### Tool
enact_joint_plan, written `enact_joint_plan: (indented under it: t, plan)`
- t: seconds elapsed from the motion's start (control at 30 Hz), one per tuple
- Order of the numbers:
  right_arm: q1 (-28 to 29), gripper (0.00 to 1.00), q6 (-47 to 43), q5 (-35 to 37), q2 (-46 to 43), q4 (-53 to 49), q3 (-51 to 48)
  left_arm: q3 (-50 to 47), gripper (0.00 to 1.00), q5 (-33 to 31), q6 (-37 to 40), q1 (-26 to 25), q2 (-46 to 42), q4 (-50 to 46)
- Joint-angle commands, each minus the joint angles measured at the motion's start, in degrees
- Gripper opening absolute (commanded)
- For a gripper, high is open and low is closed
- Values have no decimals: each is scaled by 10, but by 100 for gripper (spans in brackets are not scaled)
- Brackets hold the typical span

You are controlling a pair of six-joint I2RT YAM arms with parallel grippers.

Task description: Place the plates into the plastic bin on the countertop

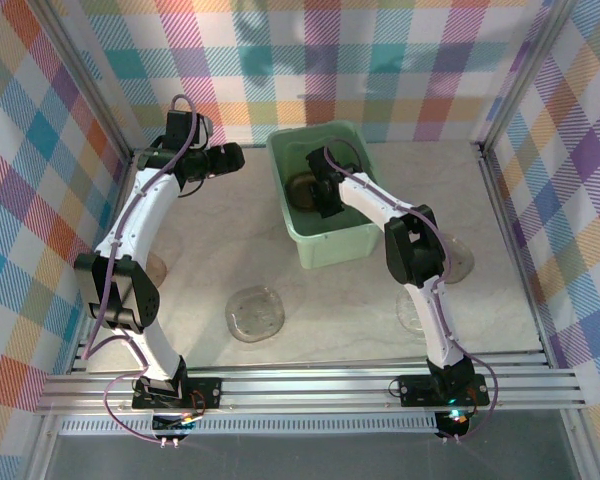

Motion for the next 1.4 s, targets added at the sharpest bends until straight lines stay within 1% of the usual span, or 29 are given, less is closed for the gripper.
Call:
enact_joint_plan:
  t: [0.0, 0.03, 0.13, 0.17, 0.2, 0.3, 0.33, 0.4, 0.47, 0.53, 0.7, 0.87, 0.97, 1.07, 1.13, 1.2, 1.23, 1.3, 1.37]
  plan:
    - [4, 24, 5, 3, 7, 0, 16, 22, 87, -5, 7, 8, 11, -18]
    - [3, 30, 2, 2, 6, 3, 16, 23, 87, -4, 7, 8, 11, -19]
    - [4, 43, -3, -2, -2, 4, 11, 23, 87, -3, 6, 7, 11, -19]
    - [4, 49, -5, -3, -8, 8, 5, 24, 87, -2, 6, 7, 11, -19]
    - [4, 52, -8, -3, -14, 19, -3, 23, 87, -1, 5, 7, 10, -19]
    - [4, 67, -11, 2, -35, 47, -33, 20, 87, -2, 5, 8, 7, -19]
    - [4, 75, -14, 5, -41, 52, -38, 17, 87, -2, 4, 7, 4, -18]
    - [5, 85, -29, 10, -52, 64, -46, 14, 87, -2, 3, 7, 2, -18]
    - [6, 94, -47, 18, -63, 73, -50, 9, 87, 0, 1, 7, -2, -18]
    - [9, 99, -65, 31, -77, 85, -60, 3, 87, 1, -1, 7, -6, -19]
    - [15, 99, -96, 64, -134, 160, -141, -19, 87, -7, -1, 6, -21, -29]
    - [20, 99, -115, 77, -179, 186, -197, -51, 87, -9, -13, 6, -40, -29]
    - [28, 99, -160, 109, -219, 212, -231, -79, 87, -10, -24, 7, -57, -35]
    - [34, 99, -224, 139, -261, 246, -262, -117, 87, -8, -44, 7, -79, -47]
    - [35, 99, -278, 145, -289, 278, -287, -159, 86, -5, -62, 7, -101, -46]
    - [35, 99, -338, 134, -320, 339, -324, -203, 86, -10, -84, 7, -125, -45]
    - [35, 99, -379, 118, -336, 389, -350, -230, 86, -11, -96, 6, -139, -41]
    - [34, 99, -440, 77, -364, 452, -389, -273, 85, -8, -118, 7, -165, -38]
    - [30, 99, -483, 31, -384, 449, -396, -312, 85, -7, -131, 7, -186, -40]
